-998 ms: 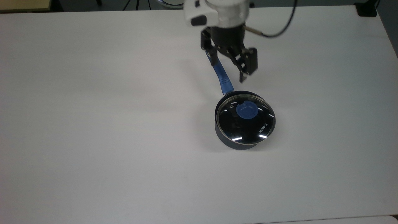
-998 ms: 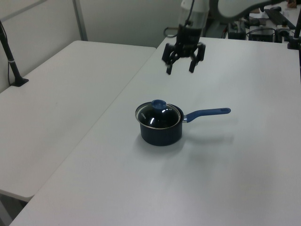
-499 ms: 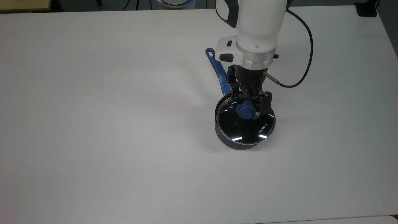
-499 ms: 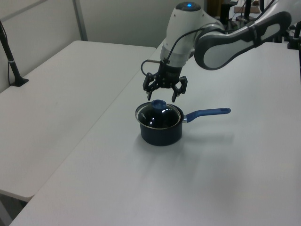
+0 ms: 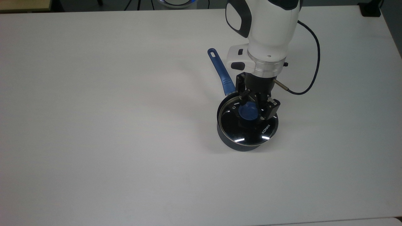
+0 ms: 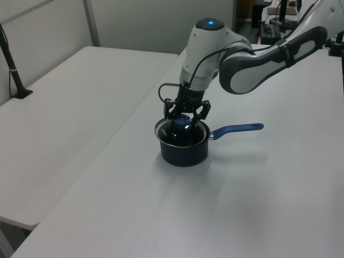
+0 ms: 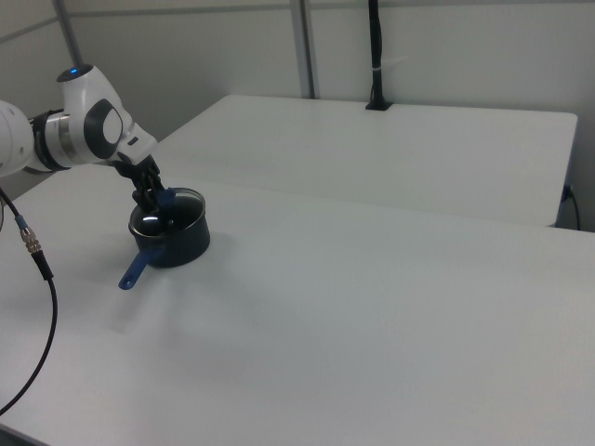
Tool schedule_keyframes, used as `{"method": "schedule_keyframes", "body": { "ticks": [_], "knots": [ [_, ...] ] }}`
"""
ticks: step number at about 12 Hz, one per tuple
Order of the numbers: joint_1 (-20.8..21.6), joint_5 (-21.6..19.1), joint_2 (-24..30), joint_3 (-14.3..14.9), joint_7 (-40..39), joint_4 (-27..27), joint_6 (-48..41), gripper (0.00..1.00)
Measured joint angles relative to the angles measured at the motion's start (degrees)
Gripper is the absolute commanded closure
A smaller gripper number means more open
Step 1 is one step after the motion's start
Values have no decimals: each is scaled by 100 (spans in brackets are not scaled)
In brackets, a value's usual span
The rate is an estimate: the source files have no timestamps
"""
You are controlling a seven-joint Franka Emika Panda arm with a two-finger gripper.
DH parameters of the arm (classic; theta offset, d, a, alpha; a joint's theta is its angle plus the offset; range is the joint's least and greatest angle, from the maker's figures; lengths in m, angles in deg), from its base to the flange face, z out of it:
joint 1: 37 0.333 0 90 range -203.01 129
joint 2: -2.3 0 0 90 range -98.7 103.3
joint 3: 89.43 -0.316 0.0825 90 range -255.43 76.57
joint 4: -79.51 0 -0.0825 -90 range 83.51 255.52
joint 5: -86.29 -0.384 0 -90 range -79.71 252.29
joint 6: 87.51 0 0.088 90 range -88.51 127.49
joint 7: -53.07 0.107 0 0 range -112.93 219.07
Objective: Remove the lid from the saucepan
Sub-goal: 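Close the gripper on the blue lid knob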
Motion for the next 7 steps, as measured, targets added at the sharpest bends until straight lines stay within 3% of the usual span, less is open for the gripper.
{"method": "schedule_keyframes", "body": {
  "ticks": [4,7],
  "knots": [
    [-19,4,-28,7,2,-14,106,68],
    [-21,118,-8,11,-153,-83,114,68]
  ]
}}
